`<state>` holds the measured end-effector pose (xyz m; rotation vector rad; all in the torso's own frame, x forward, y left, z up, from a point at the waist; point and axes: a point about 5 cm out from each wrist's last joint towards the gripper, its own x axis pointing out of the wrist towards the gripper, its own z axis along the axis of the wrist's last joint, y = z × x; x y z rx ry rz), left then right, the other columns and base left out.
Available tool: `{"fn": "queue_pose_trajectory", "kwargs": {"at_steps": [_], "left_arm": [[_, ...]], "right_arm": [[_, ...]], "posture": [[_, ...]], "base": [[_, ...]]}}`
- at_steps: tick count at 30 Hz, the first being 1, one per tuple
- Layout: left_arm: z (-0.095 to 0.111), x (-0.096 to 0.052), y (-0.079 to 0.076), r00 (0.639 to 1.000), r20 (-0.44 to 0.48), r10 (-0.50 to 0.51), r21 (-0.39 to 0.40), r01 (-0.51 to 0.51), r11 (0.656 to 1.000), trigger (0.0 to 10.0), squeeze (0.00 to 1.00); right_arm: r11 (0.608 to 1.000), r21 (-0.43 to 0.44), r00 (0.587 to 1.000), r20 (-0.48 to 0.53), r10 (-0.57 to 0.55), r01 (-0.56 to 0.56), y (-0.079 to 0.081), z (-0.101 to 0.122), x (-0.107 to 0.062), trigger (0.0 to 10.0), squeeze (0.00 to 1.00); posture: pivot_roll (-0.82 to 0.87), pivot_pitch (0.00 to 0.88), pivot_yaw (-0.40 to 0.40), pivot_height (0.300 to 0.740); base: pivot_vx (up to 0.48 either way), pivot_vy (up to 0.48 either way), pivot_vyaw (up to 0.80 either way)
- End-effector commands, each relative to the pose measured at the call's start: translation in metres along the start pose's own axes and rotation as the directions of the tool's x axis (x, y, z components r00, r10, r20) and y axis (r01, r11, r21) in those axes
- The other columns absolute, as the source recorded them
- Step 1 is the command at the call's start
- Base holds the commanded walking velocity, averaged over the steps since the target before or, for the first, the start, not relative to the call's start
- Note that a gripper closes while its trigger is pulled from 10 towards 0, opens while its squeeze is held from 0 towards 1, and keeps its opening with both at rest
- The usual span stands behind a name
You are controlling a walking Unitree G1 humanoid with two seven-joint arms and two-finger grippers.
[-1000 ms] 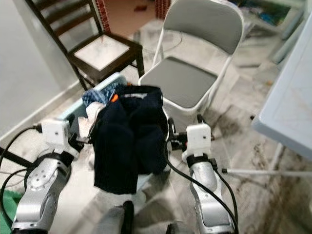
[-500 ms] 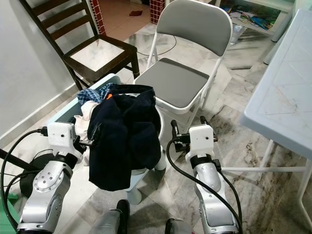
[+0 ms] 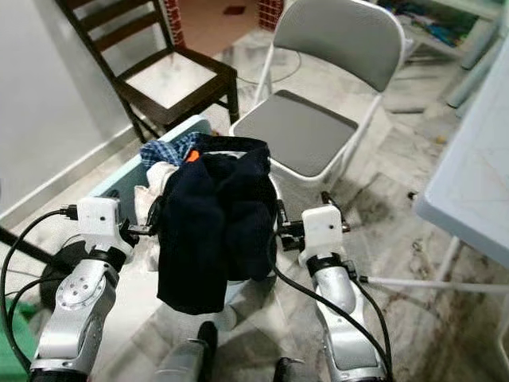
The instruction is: Hang hanger
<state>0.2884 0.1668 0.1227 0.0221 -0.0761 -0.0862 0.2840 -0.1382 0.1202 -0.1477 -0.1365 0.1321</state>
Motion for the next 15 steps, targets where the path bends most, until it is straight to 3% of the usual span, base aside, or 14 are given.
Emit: {"fn": "queue_pose_trajectory", "kwargs": {"at_steps": [1,8,10,15], "left_arm": [[-0.007,-0.002,0.004,0.999,-0.030,0.019,0.014,-0.019,1.000,10.0,0.00],[-0.008,0.005,0.012,0.998,-0.040,0.039,0.037,-0.037,0.999,10.0,0.00],[-0.002,0.014,0.021,0.998,-0.025,0.065,0.043,-0.063,0.997,10.0,0.00],[0.001,0.024,0.024,0.999,-0.018,0.039,0.027,-0.039,0.999,10.0,0.00]], "right_arm": [[1.000,-0.004,1.000,-0.009,0.002,-0.002,-0.001,-0.002,-0.004,10.0,0.00],[1.000,0.002,1.000,-0.013,-0.006,0.006,-0.002,-0.003,-0.005,10.0,0.00],[1.000,0.001,1.000,-0.013,-0.006,0.006,-0.002,-0.002,-0.005,10.0,0.00],[1.000,-0.001,1.000,-0.015,-0.004,0.004,-0.003,-0.002,-0.006,10.0,0.00]], "posture": [[0.14,0.274,0.021,0.740],[0.13,0.279,0.020,0.740],[0.13,0.283,0.017,0.740],[0.12,0.289,0.013,0.740]], "base": [[0.000,0.000,0.41],[0.000,0.000,0.00],[0.000,0.000,0.00],[0.000,0.000,0.00]]}}
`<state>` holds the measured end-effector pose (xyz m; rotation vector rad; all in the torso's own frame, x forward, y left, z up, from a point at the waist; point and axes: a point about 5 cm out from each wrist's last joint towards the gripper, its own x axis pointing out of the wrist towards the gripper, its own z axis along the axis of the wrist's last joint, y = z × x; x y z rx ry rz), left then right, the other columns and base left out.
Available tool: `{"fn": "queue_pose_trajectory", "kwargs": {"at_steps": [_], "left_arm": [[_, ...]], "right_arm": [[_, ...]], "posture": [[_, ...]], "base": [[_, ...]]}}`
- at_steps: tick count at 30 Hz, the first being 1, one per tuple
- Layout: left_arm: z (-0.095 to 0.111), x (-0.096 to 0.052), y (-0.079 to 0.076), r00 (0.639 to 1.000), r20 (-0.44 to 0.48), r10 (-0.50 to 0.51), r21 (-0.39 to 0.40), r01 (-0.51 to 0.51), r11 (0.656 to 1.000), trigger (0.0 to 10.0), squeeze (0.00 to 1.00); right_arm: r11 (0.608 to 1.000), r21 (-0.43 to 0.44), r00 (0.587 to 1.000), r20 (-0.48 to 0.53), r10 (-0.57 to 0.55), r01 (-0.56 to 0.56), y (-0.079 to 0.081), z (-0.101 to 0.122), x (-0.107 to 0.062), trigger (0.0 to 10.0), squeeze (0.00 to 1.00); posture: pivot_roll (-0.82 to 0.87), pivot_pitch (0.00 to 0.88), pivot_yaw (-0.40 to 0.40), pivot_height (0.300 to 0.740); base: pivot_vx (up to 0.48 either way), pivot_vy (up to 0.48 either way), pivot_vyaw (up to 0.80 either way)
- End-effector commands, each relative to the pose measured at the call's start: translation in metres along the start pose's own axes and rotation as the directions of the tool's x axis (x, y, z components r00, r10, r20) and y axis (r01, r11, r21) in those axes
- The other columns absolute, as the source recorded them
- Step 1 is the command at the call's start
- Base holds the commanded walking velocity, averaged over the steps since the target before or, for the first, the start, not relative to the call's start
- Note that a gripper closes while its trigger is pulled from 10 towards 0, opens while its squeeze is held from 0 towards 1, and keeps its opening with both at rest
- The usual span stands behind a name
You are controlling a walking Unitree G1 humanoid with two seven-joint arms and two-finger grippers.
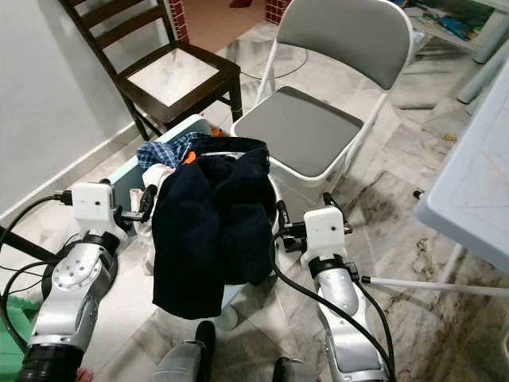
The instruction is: Hang hanger
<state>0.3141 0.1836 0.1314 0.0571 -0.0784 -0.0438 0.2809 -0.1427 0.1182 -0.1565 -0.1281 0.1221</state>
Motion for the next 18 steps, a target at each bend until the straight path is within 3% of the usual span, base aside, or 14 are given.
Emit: {"fn": "queue_pose_trajectory", "kwargs": {"at_steps": [1,7,10,11,12,13,14,18], "left_arm": [[-0.005,0.000,0.005,1.000,-0.017,-0.010,-0.015,0.009,1.000,10.0,0.00],[-0.005,0.014,-0.007,0.988,-0.039,-0.148,-0.050,0.146,0.988,10.0,0.00],[-0.004,0.017,-0.008,0.985,-0.036,-0.167,-0.058,0.164,0.985,10.0,0.00],[-0.004,0.018,-0.010,0.984,-0.036,-0.177,-0.063,0.175,0.983,9.2,0.00],[-0.004,0.020,-0.012,0.981,-0.031,-0.193,-0.076,0.190,0.979,3.4,0.00],[-0.003,0.021,-0.015,0.977,-0.026,-0.212,-0.085,0.209,0.974,0.5,0.00],[-0.003,0.021,-0.022,0.965,-0.021,-0.262,-0.088,0.259,0.962,0.0,0.00],[-0.011,0.018,-0.032,0.945,-0.050,-0.323,-0.119,0.315,0.941,0.0,0.00]], "right_arm": [[1.000,0.008,1.000,-0.005,0.005,-0.005,0.001,0.000,-0.002,10.0,0.00],[1.000,0.007,1.000,-0.003,0.007,-0.007,0.002,0.002,0.000,10.0,0.00],[1.000,0.008,1.000,-0.001,0.007,-0.007,0.003,0.003,0.001,10.0,0.00],[1.000,0.008,1.000,0.000,0.007,-0.007,0.003,0.003,0.001,10.0,0.00],[1.000,0.008,1.000,0.001,0.007,-0.007,0.003,0.003,0.001,10.0,0.00],[1.000,0.009,1.000,0.001,0.006,-0.006,0.003,0.003,0.001,10.0,0.00],[1.000,0.009,1.000,0.001,0.005,-0.005,0.003,0.003,0.001,10.0,0.00],[1.000,0.010,1.000,-0.001,0.004,-0.004,0.004,0.003,0.001,10.0,0.00]], "posture": [[0.12,0.289,0.013,0.740],[0.12,0.295,0.011,0.740],[0.12,0.297,0.012,0.740],[0.11,0.297,0.012,0.740],[0.11,0.297,0.013,0.740],[0.11,0.297,0.014,0.740],[0.11,0.297,0.014,0.740],[0.11,0.293,0.018,0.740]], "base": [[0.000,0.000,0.00],[0.000,0.000,0.00],[0.000,0.000,0.00],[0.000,0.000,0.00],[0.000,0.000,0.00],[0.000,0.000,0.00],[0.000,0.000,0.00],[0.000,0.000,0.00]]}}
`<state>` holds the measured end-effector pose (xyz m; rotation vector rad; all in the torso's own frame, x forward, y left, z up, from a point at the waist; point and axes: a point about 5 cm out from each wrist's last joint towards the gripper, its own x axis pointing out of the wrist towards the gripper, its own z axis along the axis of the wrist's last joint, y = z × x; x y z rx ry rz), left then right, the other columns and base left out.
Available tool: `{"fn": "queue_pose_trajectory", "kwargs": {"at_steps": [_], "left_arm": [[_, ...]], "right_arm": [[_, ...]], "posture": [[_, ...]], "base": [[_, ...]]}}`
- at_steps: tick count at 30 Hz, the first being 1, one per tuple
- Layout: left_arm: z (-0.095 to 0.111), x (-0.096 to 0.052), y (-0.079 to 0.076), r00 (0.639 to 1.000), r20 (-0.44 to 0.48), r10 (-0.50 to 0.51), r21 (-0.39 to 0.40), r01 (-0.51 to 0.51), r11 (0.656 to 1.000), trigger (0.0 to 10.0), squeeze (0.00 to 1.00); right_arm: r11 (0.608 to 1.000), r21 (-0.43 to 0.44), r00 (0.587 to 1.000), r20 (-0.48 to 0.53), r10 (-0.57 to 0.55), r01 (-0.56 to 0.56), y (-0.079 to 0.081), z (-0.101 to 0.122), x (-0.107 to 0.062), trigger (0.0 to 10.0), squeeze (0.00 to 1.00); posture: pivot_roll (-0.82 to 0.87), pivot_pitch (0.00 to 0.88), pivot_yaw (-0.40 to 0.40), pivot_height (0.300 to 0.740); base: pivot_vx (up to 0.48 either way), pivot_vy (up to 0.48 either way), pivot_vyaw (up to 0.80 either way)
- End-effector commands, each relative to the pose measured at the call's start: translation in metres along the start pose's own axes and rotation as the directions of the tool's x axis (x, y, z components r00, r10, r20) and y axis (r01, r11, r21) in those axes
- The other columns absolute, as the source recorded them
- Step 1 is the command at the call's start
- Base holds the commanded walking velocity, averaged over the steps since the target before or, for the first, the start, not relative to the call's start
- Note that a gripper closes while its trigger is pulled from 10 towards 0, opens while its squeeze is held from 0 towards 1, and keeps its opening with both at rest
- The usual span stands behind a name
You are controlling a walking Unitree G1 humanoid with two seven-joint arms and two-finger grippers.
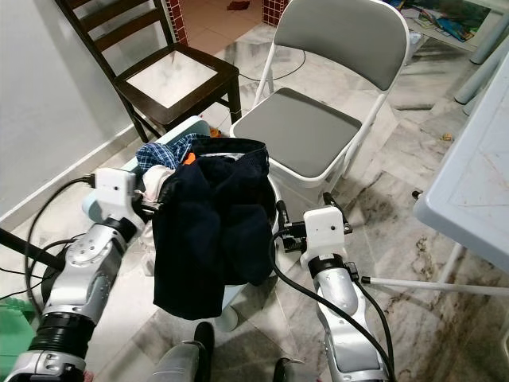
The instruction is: Hang hanger
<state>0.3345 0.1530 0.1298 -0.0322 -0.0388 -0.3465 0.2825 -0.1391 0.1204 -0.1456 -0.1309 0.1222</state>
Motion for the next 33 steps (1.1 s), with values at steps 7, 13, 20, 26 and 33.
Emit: {"fn": "queue_pose_trajectory", "kwargs": {"at_steps": [7,13,20,26,33], "left_arm": [[-0.026,-0.005,-0.008,0.992,-0.099,-0.074,-0.062,0.068,0.996,0.0,0.00],[-0.031,-0.008,-0.004,0.991,-0.124,-0.057,-0.062,0.049,0.997,0.0,0.00],[-0.036,-0.012,0.011,0.987,-0.157,0.018,-0.026,-0.023,0.999,0.0,0.00],[-0.037,-0.015,0.018,0.982,-0.176,0.067,0.009,-0.066,0.998,0.0,0.00],[-0.040,-0.021,0.021,0.981,-0.161,0.110,0.011,-0.110,0.994,0.0,0.00]], "right_arm": [[1.000,0.000,1.000,-0.007,0.006,-0.006,0.002,0.000,0.000,10.0,0.00],[1.000,-0.003,1.000,-0.016,0.008,-0.008,0.001,-0.002,-0.001,10.0,0.00],[1.000,-0.005,1.000,-0.013,0.009,-0.009,0.002,-0.001,0.004,10.0,0.00],[1.000,-0.002,1.000,-0.016,0.005,-0.005,0.004,-0.002,0.003,10.0,0.00],[1.000,-0.009,1.000,-0.028,0.002,-0.002,0.001,-0.006,0.001,10.0,0.00]], "posture": [[0.11,0.290,0.015,0.740],[0.11,0.286,0.004,0.740],[0.11,0.267,0.011,0.740],[0.12,0.263,0.025,0.740],[0.12,0.267,0.013,0.740]], "base": [[0.000,0.000,0.00],[0.000,0.000,0.00],[0.000,0.000,0.00],[0.000,0.000,0.00],[0.000,0.000,0.00]]}}
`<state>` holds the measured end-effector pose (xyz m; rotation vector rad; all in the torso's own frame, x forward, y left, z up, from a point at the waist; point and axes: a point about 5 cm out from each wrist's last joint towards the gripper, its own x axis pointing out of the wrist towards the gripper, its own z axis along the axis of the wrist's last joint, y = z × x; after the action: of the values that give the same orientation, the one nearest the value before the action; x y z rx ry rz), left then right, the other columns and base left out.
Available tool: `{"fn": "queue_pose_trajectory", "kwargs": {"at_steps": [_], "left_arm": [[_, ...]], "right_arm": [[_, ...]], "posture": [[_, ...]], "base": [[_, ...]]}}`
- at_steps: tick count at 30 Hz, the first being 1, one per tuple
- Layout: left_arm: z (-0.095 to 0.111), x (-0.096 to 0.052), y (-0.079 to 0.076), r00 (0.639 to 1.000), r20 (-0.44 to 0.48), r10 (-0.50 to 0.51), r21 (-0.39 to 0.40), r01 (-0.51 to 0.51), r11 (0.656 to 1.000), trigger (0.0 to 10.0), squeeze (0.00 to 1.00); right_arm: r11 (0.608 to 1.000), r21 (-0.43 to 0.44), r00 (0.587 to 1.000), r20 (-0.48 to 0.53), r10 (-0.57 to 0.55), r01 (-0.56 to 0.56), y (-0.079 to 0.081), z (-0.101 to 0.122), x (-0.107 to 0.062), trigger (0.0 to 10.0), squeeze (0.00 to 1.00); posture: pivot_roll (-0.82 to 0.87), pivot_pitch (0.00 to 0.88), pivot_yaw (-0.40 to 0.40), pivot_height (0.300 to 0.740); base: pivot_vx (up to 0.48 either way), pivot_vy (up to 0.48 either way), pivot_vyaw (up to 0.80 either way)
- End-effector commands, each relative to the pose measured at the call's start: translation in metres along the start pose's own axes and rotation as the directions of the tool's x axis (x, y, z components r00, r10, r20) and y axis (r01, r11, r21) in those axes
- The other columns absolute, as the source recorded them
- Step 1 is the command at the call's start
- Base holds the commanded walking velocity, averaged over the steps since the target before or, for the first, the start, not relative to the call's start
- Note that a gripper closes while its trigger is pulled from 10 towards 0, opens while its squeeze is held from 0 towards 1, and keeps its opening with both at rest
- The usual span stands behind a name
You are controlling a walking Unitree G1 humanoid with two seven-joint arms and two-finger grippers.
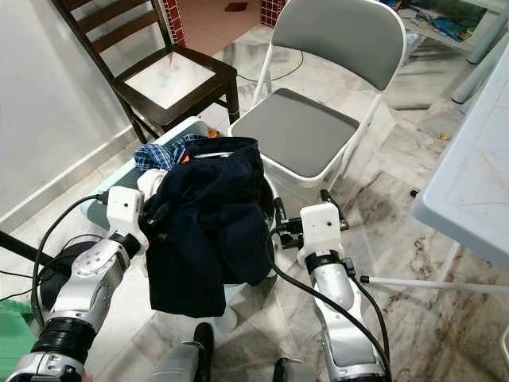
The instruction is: Hang hanger
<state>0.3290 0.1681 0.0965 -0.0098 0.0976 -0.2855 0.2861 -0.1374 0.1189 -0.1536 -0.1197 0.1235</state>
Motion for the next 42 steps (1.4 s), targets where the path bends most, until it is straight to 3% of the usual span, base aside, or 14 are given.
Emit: {"fn": "queue_pose_trajectory", "kwargs": {"at_steps": [1,10,13,14,16,22,31,35,39,40,41,42], "left_arm": [[-0.009,-0.008,0.008,0.998,-0.018,0.058,-0.002,-0.058,0.998,0.0,0.00],[0.004,-0.020,0.020,0.977,0.122,0.175,0.014,-0.178,0.984,0.0,0.00],[0.012,-0.024,0.018,0.967,0.199,0.159,0.042,-0.170,0.985,0.0,0.00],[0.016,-0.030,-0.001,0.966,0.256,0.022,0.135,-0.058,0.989,0.0,0.00],[0.012,-0.034,-0.014,0.967,0.245,-0.065,0.177,0.021,0.984,0.0,0.00],[-0.027,-0.056,-0.029,0.986,0.123,-0.113,0.148,0.095,0.984,0.0,0.00],[-0.050,-0.080,-0.022,0.992,0.044,-0.115,0.163,0.106,0.981,0.0,0.00],[-0.057,-0.085,-0.017,0.994,0.009,-0.105,0.174,0.102,0.979,0.0,0.00],[-0.054,-0.085,-0.011,0.998,0.029,-0.051,0.216,0.043,0.975,0.0,0.00],[-0.049,-0.082,-0.005,0.999,0.046,-0.014,0.242,0.002,0.970,4.1,0.00],[-0.032,-0.073,0.008,0.993,0.111,0.051,0.260,-0.078,0.963,10.0,0.00],[-0.032,-0.073,0.008,0.993,0.111,0.051,0.260,-0.078,0.963,10.0,0.00]], "right_arm": [[1.000,-0.004,1.000,-0.017,0.002,-0.002,0.000,-0.004,-0.003,10.0,0.00],[1.000,-0.010,1.000,-0.008,0.017,-0.017,0.000,-0.001,0.003,10.0,0.00],[1.000,-0.009,1.000,-0.008,0.023,-0.023,0.002,-0.002,0.002,10.0,0.00],[1.000,-0.007,1.000,-0.010,0.029,-0.029,0.003,-0.002,0.002,10.0,0.00],[0.999,-0.006,0.999,-0.011,0.033,-0.033,0.004,-0.002,0.002,10.0,0.00],[0.999,-0.010,0.999,-0.011,0.032,-0.032,0.002,-0.002,0.003,10.0,0.00],[0.999,-0.015,0.999,-0.017,0.031,-0.031,0.001,-0.004,0.000,10.0,0.00],[0.999,-0.018,0.999,-0.021,0.035,-0.035,0.001,-0.005,0.000,10.0,0.00],[0.999,-0.021,0.999,-0.022,0.038,-0.038,0.001,-0.005,0.001,10.0,0.00],[0.999,-0.022,0.999,-0.022,0.039,-0.039,0.001,-0.005,0.001,10.0,0.00],[0.999,-0.023,0.999,-0.024,0.041,-0.041,0.001,-0.005,0.002,10.0,0.00],[0.999,-0.023,0.999,-0.024,0.041,-0.041,0.001,-0.005,0.002,10.0,0.00]], "posture": [[0.12,0.268,0.012,0.740],[0.14,0.270,-0.001,0.740],[0.14,0.272,-0.003,0.740],[0.14,0.274,-0.008,0.740],[0.15,0.274,-0.008,0.740],[0.14,0.277,-0.007,0.740],[0.14,0.282,-0.010,0.740],[0.14,0.283,-0.013,0.740],[0.14,0.283,-0.016,0.740],[0.14,0.283,-0.017,0.740],[0.14,0.283,-0.018,0.740],[0.14,0.283,-0.018,0.740]], "base": [[0.000,0.000,0.00],[0.000,0.000,0.00],[0.000,0.000,0.00],[0.000,0.000,0.00],[0.000,0.000,0.00],[0.000,0.000,0.00],[0.000,0.000,0.00],[0.000,0.000,0.00],[0.000,0.000,0.00],[0.000,0.000,0.00],[0.000,0.000,0.00],[0.000,0.000,0.00]]}}
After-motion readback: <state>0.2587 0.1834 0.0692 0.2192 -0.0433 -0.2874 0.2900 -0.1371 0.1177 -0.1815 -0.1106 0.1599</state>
